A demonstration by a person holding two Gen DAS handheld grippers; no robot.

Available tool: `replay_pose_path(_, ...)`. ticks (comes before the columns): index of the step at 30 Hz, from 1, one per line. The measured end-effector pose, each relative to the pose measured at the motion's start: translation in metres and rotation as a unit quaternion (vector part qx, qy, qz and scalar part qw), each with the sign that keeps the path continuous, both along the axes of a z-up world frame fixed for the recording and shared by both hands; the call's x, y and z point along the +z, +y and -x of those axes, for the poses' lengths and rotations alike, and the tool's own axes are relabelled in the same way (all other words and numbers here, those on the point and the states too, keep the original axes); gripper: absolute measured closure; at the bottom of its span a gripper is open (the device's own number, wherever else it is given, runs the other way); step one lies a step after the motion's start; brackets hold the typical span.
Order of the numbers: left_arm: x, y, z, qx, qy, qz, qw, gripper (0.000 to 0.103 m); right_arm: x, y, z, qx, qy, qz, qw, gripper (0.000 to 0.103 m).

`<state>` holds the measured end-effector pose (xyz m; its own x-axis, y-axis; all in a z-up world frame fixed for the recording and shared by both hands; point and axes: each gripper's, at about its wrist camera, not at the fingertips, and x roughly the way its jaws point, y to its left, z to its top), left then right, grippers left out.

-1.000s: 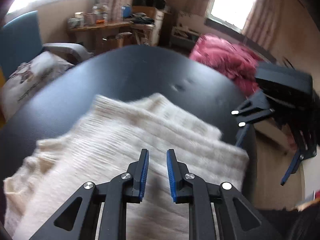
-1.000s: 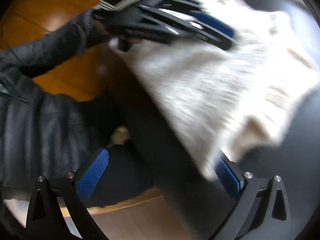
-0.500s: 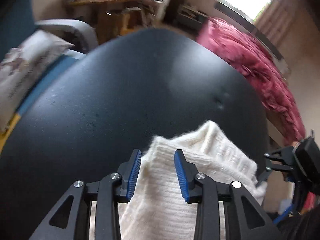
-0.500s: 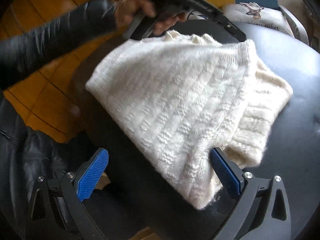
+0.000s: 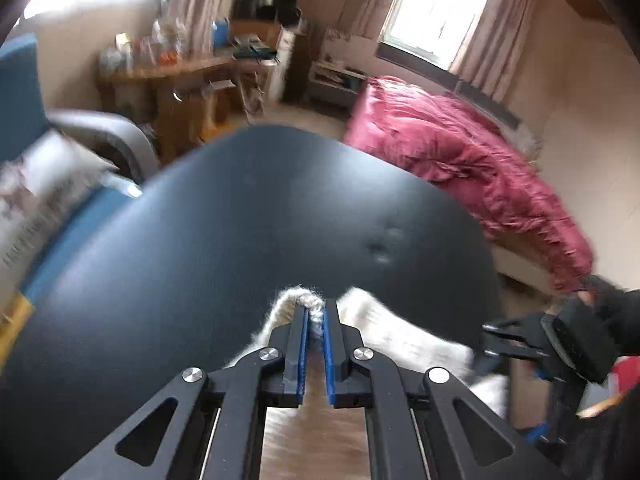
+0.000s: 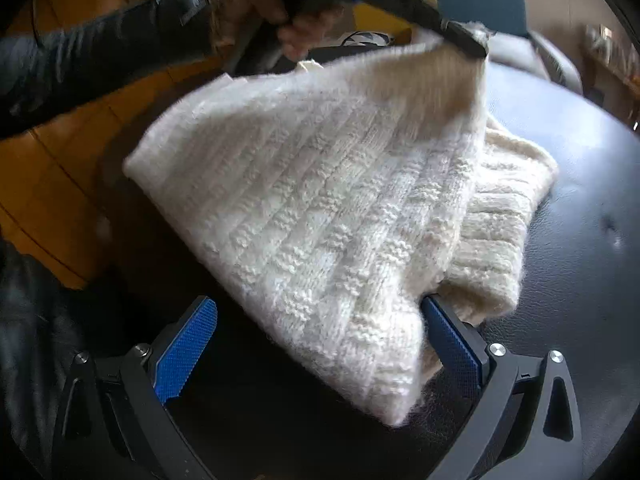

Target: Fold clothes

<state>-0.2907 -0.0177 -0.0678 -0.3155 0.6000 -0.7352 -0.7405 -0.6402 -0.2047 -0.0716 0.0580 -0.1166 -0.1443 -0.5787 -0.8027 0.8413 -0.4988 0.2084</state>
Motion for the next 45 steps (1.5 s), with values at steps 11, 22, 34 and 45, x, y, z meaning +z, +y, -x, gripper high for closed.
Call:
replay_pose_path(11,-0.050,0.011,0.023,0.075,-0.057,0.039,0.9948,0.085,0.007,-0.003,-0.002,-0.009,0.008,-0.059,0.998,0.000)
replay_pose_path(22,-0.008,-0.109,-0.009,0.106,-0.055,0.018,0.9927,0.078,0.056,0.001,0.024,-0.077,-0.006,0.082,0.994,0.000)
replay_pose_path(34,-0.056,-0.113,-0.019,0.027,-0.129,0.033,0.9907,0.061,0.009,-0.034,0.027,-0.088,-0.032,0.019,0.995,0.000)
replay_pose_path(45,-0.048,-0.090,-0.043,0.078,-0.015,0.073,0.9942,0.098,0.032,-0.032,0.044,-0.139,0.012,0.040,0.989,0.000)
